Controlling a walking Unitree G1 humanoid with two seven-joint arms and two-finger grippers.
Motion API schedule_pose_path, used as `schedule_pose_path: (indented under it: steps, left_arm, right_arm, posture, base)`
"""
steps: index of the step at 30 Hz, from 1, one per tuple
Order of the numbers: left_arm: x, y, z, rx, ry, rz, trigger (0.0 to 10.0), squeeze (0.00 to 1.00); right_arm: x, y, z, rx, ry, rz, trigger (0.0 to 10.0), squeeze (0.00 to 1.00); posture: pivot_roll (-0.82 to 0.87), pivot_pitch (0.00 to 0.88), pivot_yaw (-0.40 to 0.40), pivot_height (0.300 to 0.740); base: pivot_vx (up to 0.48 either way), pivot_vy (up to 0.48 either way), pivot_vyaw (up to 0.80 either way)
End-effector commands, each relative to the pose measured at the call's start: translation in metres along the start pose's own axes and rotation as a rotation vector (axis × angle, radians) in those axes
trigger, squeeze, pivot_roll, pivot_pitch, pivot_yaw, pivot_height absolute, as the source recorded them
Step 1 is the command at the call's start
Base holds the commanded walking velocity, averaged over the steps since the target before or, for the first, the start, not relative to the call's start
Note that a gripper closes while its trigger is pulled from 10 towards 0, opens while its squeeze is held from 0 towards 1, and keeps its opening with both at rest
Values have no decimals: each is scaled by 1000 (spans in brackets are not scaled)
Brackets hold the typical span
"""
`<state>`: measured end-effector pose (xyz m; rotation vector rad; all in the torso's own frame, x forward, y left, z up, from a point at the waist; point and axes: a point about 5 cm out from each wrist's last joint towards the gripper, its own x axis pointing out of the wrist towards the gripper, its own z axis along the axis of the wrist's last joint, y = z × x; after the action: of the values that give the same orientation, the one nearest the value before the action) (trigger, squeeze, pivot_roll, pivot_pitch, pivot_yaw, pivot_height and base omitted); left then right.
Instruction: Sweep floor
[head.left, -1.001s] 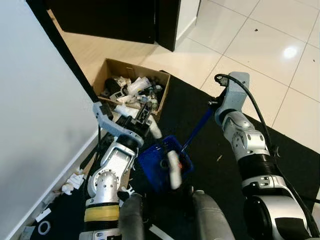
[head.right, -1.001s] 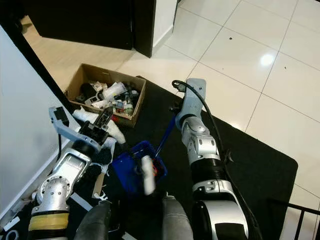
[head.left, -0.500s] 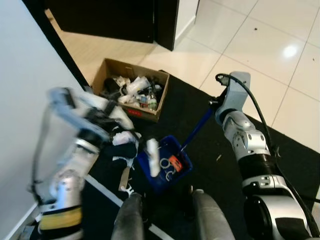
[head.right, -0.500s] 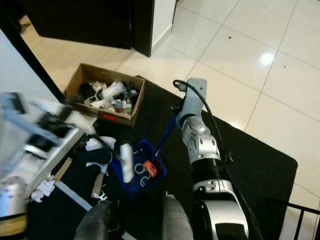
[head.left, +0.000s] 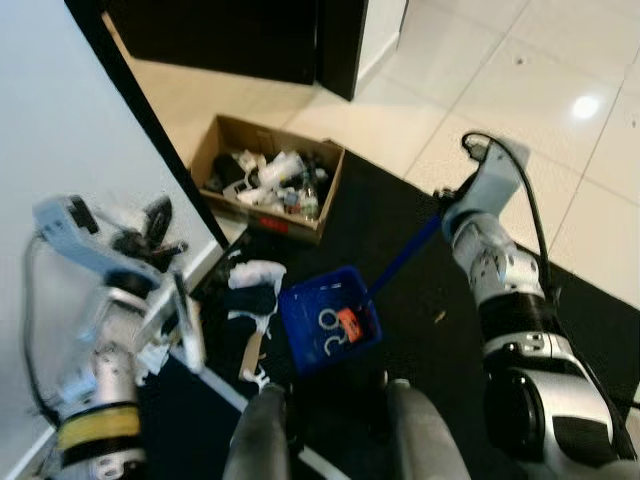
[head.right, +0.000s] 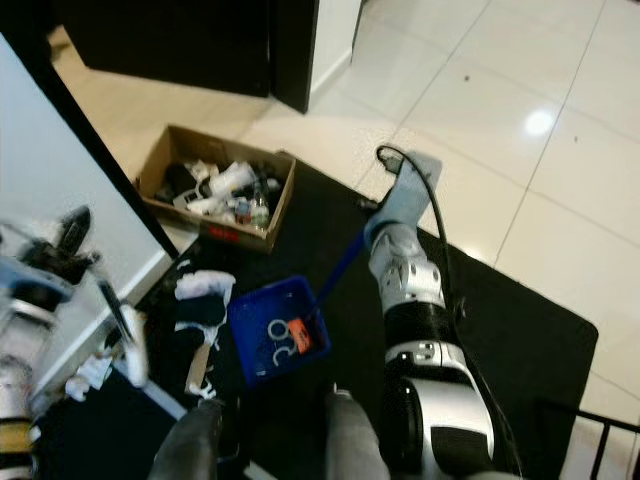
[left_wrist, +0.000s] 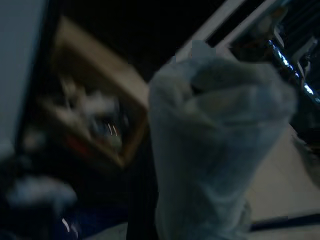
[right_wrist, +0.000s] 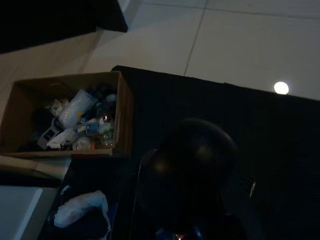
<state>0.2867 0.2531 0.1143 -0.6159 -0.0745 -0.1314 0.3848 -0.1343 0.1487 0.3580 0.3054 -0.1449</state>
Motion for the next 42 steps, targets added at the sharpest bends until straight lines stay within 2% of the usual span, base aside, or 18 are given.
schedule_pose_path:
  steps: [1, 3, 5, 11, 15, 17, 20, 22, 23, 25, 26, 27, 28, 29, 30, 31, 36, 42]
  left_arm:
    - [-4, 7, -25, -107, 37, 33, 10000, 0]
    - [-3, 7, -33, -150, 49, 37, 10000, 0]
    - [-2, 1, -47, -232, 67, 26, 10000, 0]
    - [6, -37, -73, -352, 74, -96, 10000, 0]
    - [11, -50, -75, -391, 52, -140, 10000, 0]
    - [14, -68, -66, -397, 5, -217, 10000, 0]
    - [13, -68, -47, -368, -51, -241, 10000, 0]
    - [10, -57, -14, -301, -128, -247, 10000, 0]
    - [10, -57, -14, -301, -128, -247, 10000, 0]
    - [3, -30, 22, -93, -163, -196, 10000, 0]
    - [3, -30, 22, -93, -163, -196, 10000, 0]
    - [-4, -4, 45, 84, -159, -122, 10000, 0]
    - [-8, 8, 54, 149, -158, -74, 10000, 0]
    - [-8, 8, 54, 149, -158, -74, 10000, 0]
    - [-17, 29, 76, 272, -165, 18, 10000, 0]
    - [-21, 36, 83, 309, -171, 49, 10000, 0]
    - [-34, 55, 106, 419, -156, 117, 10000, 0]
    - [-38, 62, 85, 404, -69, 98, 10000, 0]
  right_arm:
    - [-1, 17, -28, 62, 133, 51, 10000, 0]
    - [-1, 23, -29, 16, 138, 73, 10000, 0]
    - [-1, 39, -33, -96, 156, 140, 10000, 0]
    - [-5, 77, -38, -284, 203, 301, 10000, 0]
    - [-6, 85, -39, -263, 227, 308, 10000, 0]
    - [-6, 92, -36, -217, 227, 294, 10000, 0]
    - [-7, 95, -34, -188, 218, 288, 10000, 0]
    - [-7, 99, -33, -173, 209, 290, 10000, 0]
    - [-7, 99, -33, -173, 209, 290, 10000, 0]
    - [-8, 99, -36, -163, 218, 291, 10000, 0]
    - [-8, 99, -36, -163, 218, 291, 10000, 0]
    - [-8, 98, -39, -163, 225, 289, 10000, 0]
    - [-8, 97, -40, -162, 229, 286, 10000, 0]
    - [-8, 97, -40, -162, 229, 286, 10000, 0]
    - [-7, 94, -41, -161, 231, 280, 10000, 0]
    - [-6, 93, -40, -161, 231, 277, 10000, 0]
    - [-4, 88, -39, -156, 226, 262, 10000, 0]
    - [-4, 86, -39, -158, 224, 254, 10000, 0]
  posture:
    - [-66, 326, -32, 740]
    - [-66, 326, -32, 740]
    - [-74, 326, -37, 740]
    - [-76, 335, -73, 740]
    - [-70, 335, -86, 740]
    - [-62, 335, -91, 740]
    - [-59, 339, -86, 740]
    - [-54, 341, -80, 740]
    - [-54, 341, -80, 740]
    - [-45, 343, -76, 740]
    - [-45, 343, -76, 740]
    - [-40, 345, -75, 740]
    - [-42, 346, -75, 740]
    - [-42, 346, -75, 740]
    - [-43, 346, -75, 740]
    - [-44, 347, -75, 740]
    - [-46, 346, -74, 740]
    - [-55, 348, -77, 740]
  base:
    - [0, 0, 0]
    - [0, 0, 0]
    - [0, 0, 0]
    - [0, 0, 0]
    - [0, 0, 0]
    - [0, 0, 0]
    - [0, 0, 0]
    - [0, 0, 0]
    - [0, 0, 0]
    - [0, 0, 0]
    - [0, 0, 0]
    - [0, 0, 0]
    - [0, 0, 0]
    - [0, 0, 0]
    - [0, 0, 0]
    - [0, 0, 0]
    - [0, 0, 0]
    - [0, 0, 0]
